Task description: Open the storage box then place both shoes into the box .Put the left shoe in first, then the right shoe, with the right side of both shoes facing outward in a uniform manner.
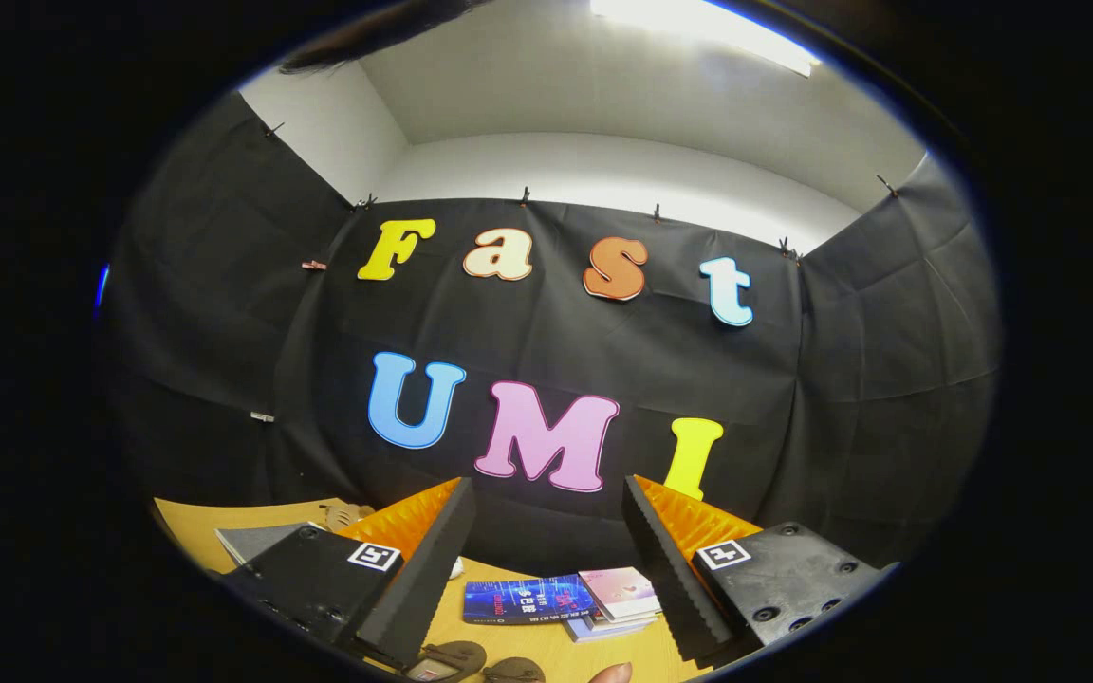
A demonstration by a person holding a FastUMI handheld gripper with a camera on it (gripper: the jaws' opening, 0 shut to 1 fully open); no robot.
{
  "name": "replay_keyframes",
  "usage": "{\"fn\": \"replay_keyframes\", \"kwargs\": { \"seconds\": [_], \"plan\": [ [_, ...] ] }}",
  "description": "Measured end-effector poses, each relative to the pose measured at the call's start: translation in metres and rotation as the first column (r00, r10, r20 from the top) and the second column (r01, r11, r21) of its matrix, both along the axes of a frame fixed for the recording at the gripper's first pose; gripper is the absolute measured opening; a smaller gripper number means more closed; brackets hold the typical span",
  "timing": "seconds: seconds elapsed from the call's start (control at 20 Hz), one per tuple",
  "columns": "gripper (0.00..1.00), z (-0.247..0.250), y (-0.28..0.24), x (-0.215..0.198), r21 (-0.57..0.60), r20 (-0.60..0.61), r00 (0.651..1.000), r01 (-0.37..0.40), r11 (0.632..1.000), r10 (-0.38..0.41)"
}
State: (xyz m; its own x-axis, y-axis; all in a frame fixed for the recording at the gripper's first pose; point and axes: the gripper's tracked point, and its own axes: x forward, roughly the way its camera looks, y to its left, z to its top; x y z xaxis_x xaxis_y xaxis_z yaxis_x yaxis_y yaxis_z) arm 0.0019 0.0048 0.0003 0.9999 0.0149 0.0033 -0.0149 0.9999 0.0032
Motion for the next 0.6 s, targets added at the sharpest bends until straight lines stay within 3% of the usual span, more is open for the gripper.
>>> {"fn": "replay_keyframes", "kwargs": {
  "seconds": [0.45, 0.6],
  "plan": [
    [0.97, 0.003, 0.019, 0.001, 0.026, 0.023, 0.997, -0.078, 0.997, 0.078],
    [0.97, 0.002, 0.038, 0.004, 0.019, 0.029, 0.987, -0.158, 0.987, 0.157]
  ]
}}
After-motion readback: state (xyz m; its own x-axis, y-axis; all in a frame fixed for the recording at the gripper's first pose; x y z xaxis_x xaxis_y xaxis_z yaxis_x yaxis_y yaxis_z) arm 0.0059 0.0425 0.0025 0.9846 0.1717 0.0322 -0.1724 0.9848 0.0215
